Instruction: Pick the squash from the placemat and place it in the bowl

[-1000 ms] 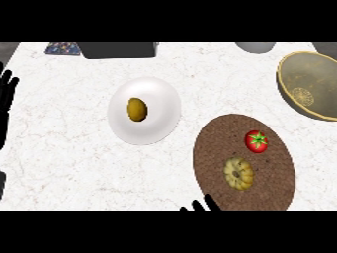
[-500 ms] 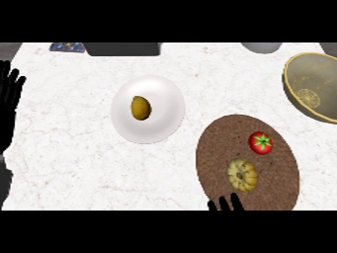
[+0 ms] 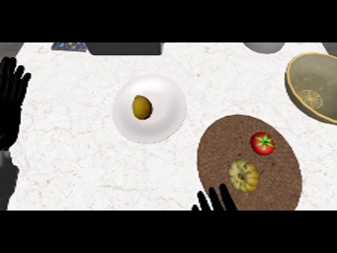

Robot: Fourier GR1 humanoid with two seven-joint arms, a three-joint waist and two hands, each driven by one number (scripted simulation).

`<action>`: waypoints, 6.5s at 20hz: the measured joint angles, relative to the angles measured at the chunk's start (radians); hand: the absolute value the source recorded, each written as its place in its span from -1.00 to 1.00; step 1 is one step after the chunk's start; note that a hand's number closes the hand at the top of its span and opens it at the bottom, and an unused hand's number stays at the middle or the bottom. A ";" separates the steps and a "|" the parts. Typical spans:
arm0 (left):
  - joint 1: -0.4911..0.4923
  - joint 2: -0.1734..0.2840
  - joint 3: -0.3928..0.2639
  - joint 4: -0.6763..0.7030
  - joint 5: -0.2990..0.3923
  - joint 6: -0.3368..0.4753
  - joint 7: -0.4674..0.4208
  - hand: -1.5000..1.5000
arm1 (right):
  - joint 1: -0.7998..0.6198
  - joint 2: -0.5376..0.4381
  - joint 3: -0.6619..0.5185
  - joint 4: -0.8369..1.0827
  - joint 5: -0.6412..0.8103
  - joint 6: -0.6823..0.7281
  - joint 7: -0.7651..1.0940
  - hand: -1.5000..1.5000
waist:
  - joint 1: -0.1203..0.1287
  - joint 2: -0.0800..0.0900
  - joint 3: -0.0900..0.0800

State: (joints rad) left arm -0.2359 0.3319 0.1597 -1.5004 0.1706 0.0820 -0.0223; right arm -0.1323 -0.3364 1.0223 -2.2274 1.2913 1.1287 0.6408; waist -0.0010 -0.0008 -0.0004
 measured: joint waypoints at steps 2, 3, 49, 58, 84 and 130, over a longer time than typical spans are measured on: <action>-0.004 0.009 0.009 -0.008 0.003 -0.009 0.016 0.00 | -0.004 -0.002 -0.018 0.027 -0.006 -0.015 -0.015 -1.00 | 0.001 0.000 0.000; -0.011 0.010 0.017 0.010 0.007 -0.016 0.010 0.00 | -0.008 -0.003 -0.021 0.035 -0.011 -0.023 -0.021 -1.00 | 0.001 0.001 0.000; -0.022 -0.042 0.065 -0.006 -0.045 -0.058 0.029 0.00 | -0.027 -0.091 -0.330 0.596 0.231 -0.535 -0.486 1.00 | 0.002 0.001 0.001; -0.018 -0.045 0.075 0.018 -0.048 -0.074 0.002 0.00 | -0.049 -0.107 -0.365 0.640 0.270 -0.671 -0.629 1.00 | 0.001 0.001 0.000; 0.050 -0.014 0.143 -0.020 -0.019 -0.077 0.005 0.00 | 0.010 -0.625 -1.629 1.207 -0.515 -0.855 -1.108 1.00 | -0.068 0.000 0.012; -0.058 -0.049 0.073 0.031 -0.050 -0.088 0.007 0.00 | -0.675 -0.490 -1.304 1.824 -0.577 -0.865 -1.048 -1.00 | 0.033 0.012 0.002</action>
State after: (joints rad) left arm -0.2942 0.2831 0.2330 -1.4694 0.1207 -0.0064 -0.0151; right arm -0.8077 -0.8260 -0.2814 -0.4038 0.7148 0.2637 -0.4071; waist 0.0321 0.0108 0.0014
